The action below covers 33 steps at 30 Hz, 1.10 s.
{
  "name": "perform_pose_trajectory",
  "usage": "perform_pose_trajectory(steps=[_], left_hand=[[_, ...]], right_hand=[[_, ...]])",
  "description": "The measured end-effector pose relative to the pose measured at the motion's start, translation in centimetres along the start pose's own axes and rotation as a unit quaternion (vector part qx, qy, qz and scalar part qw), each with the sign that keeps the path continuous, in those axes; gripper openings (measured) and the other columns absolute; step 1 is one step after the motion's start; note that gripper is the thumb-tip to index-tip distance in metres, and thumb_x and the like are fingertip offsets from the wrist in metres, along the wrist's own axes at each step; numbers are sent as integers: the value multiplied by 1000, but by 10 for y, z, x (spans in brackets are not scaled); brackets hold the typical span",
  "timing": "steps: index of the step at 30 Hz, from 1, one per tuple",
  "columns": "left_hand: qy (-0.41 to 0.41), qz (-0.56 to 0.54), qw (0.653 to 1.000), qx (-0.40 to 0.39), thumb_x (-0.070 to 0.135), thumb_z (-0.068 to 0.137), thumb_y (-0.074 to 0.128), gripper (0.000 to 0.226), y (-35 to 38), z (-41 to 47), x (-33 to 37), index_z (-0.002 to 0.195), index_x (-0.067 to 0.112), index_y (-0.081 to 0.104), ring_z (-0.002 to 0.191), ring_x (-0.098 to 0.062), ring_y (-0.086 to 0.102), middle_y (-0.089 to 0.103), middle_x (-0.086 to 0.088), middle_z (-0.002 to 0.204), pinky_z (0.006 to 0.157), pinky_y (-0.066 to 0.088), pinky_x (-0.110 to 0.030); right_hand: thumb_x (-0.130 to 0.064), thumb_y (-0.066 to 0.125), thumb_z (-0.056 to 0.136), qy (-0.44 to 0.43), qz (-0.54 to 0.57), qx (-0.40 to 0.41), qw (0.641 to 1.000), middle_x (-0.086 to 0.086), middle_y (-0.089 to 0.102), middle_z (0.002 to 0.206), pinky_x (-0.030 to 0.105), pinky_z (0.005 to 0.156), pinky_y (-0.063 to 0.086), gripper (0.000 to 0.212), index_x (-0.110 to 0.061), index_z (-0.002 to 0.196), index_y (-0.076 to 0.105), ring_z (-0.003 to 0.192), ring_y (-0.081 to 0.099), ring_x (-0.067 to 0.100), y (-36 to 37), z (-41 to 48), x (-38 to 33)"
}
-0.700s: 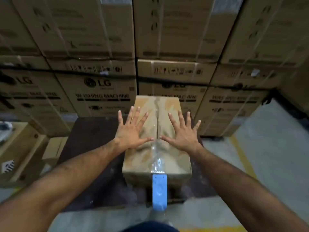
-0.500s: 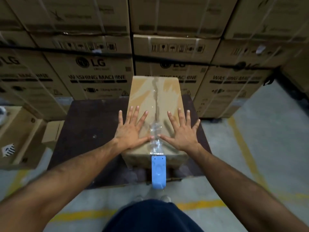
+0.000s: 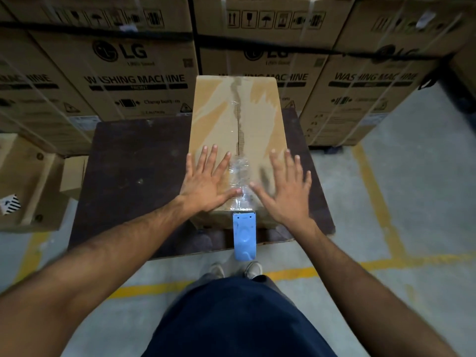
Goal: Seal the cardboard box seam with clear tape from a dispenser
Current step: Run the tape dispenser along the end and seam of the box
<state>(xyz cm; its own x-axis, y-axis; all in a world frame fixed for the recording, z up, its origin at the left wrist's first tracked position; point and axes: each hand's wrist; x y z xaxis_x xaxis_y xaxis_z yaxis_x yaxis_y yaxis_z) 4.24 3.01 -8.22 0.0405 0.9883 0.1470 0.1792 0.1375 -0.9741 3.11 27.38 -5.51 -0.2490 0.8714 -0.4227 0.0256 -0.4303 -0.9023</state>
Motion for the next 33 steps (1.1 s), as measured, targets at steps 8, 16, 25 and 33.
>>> perform_pose_trajectory(steps=[8, 16, 25, 33], left_hand=[[18, -16, 1000, -2, 91, 91, 20, 101, -14, 53, 5, 163, 38, -26, 160, -29, -32, -32, -7, 175, 128, -15, -67], [61, 10, 998, -8, 91, 92, 22, 104, -15, 79, 1, 166, 32, -20, 163, -31, -26, -25, -10, 177, 128, -11, -70], [69, 9, 997, 27, 89, 94, 20, 100, -4, 79, -2, 168, 32, -14, 165, -27, -19, -16, -10, 180, 128, -9, -71], [64, 17, 997, 25, 88, 94, 23, 100, -4, 80, -1, 168, 31, -13, 166, -27, -16, -14, -11, 180, 128, -9, -70]], right_hand=[[-81, 55, 85, 229, 297, 74, 924, 1, 71, 110, 48, 94, 57, 99, -53, 165, 3, 103, 68, 17, -2, -112, -6], [-104, 28, 74, 265, 206, -68, 940, 6, 66, 145, 56, 132, 4, 114, -49, 164, -15, 142, 53, 23, 57, -137, -20], [-99, 29, 81, 256, 188, -26, 948, 5, 76, 123, 59, 130, -12, 113, -39, 167, -14, 134, 62, 22, 90, -138, -45], [-89, 33, 92, 243, 244, 25, 938, 4, 74, 131, 56, 131, -10, 92, -47, 166, -1, 132, 63, 20, 115, -143, -48]])
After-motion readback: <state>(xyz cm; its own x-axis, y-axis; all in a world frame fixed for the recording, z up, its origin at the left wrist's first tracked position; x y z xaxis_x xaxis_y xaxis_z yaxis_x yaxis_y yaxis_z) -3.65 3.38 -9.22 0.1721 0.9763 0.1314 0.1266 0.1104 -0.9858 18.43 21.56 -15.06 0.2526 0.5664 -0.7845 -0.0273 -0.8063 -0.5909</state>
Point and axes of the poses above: each hand's wrist, its own z-axis towards the middle knuckle, its own y-axis out of the palm, x = y × z
